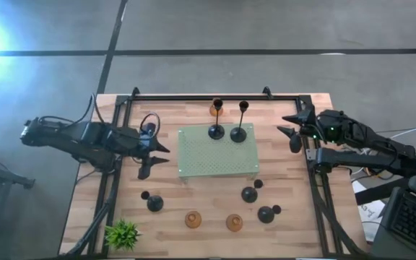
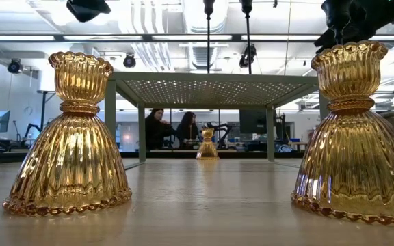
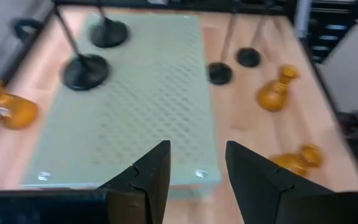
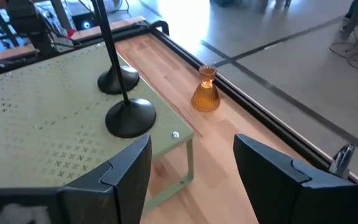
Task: Pick & Place candle stick holders
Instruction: Put the top large black candle holder on the shelf
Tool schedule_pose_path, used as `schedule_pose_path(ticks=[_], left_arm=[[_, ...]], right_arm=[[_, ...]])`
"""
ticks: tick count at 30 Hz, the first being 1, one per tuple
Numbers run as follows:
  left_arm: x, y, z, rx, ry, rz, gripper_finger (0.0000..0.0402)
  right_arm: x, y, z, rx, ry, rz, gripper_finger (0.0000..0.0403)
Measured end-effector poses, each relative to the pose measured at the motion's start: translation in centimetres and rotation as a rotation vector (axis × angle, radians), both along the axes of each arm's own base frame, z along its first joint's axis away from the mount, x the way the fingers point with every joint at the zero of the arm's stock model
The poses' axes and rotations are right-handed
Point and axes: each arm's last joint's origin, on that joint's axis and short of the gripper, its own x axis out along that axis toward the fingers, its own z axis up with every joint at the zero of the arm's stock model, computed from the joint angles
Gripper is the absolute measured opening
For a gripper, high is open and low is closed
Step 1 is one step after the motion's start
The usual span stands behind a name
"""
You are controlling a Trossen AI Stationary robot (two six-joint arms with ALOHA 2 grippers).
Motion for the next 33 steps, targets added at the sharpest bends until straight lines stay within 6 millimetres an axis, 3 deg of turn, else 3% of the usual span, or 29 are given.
schedule_pose_path(ticks=[9, 19, 23, 33], left_arm=[[3.2, 0.7, -2.0, 0.225, -0.376, 0.113, 0.0156], [7.6, 5.0, -4.5, 0.274, -0.444, 0.303, 0.0154], [9.2, 6.2, -4.9, 0.264, -0.493, 0.292, 0.0154], [13.4, 8.6, -3.5, 0.275, -0.515, 0.309, 0.0154]], right_arm=[[0.9, -0.2, 0.1, -0.076, -0.092, 0.047, 0.0219], [1.2, -0.3, 0.6, -0.126, -0.12, 0.059, 0.0219], [1.2, -0.3, 0.6, -0.141, -0.114, 0.064, 0.0219], [1.2, -0.3, 0.5, -0.148, -0.102, 0.067, 0.0219]])
